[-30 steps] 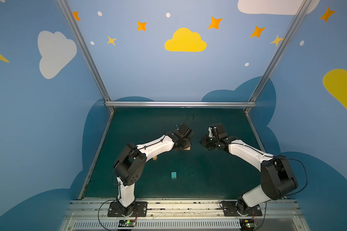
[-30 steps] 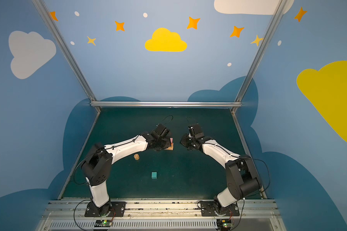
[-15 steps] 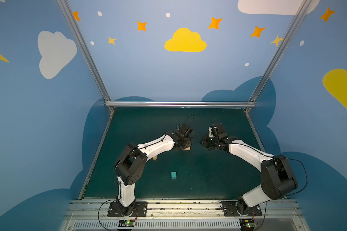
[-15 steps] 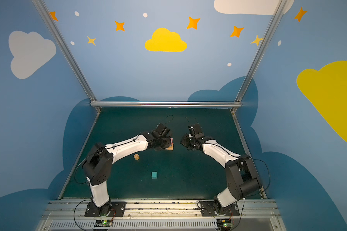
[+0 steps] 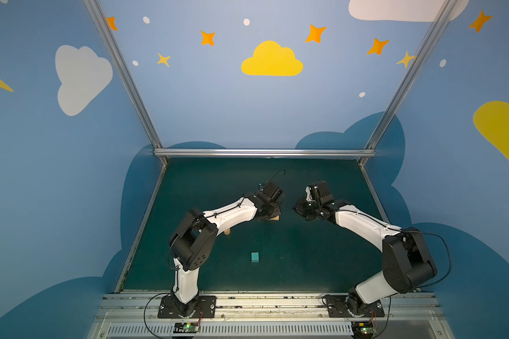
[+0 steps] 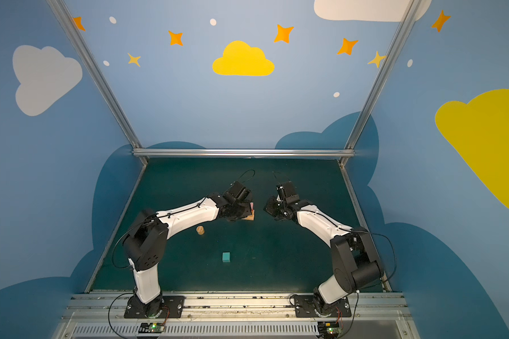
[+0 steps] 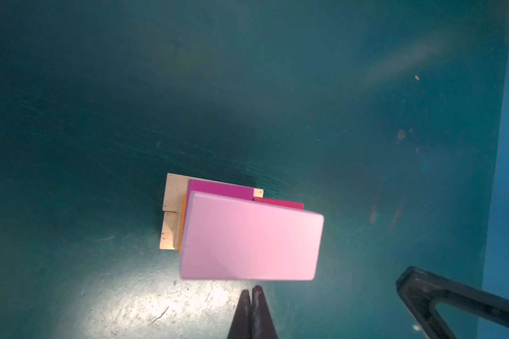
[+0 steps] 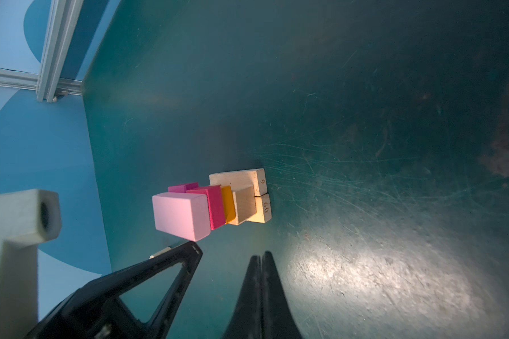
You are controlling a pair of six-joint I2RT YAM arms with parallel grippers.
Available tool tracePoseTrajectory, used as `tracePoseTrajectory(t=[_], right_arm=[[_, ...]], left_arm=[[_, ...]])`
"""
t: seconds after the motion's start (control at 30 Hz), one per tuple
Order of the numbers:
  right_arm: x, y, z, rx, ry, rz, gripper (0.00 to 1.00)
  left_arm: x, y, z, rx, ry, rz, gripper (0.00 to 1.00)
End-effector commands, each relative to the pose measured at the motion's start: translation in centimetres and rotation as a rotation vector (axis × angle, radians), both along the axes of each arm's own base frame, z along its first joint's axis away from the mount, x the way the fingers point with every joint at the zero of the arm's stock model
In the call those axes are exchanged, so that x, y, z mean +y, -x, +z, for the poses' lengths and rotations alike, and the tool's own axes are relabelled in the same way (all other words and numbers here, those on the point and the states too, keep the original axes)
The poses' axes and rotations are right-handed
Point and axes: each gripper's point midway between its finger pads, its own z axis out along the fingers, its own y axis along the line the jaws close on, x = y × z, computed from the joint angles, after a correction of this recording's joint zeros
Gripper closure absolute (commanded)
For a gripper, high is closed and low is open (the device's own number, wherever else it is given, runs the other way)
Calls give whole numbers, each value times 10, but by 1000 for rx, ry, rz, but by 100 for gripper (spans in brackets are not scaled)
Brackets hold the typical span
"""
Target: Build the wood block tower
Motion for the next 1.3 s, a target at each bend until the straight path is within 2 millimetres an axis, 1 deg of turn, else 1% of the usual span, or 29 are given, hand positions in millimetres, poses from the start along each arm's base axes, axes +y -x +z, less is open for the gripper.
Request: tracePoseTrajectory(t=[0.0,0.13,0.47,0.7,1.03,1.27], right_arm=[[-2,2,3,-3,-7,-4,100],[-3,3,2,-1,-5,-5,100],[-2,3,2,0,-8,-2,100],[-2,3,2,0,-6,-3,100],[-2,3,2,1,-9,-1,100],[-2,4,1,4,-6,0,100]], left_arm=[[-1,-4,2,-11,-20,5,96],[-1,-4,1,-10,-23,6,96],[1,-6,8,-29,-30,8,96],[0,-7,6,-22,-29,7,96],[-2,-9,9,-28,-25,9,96],[-2,-8,7,-23,-28,8,96]])
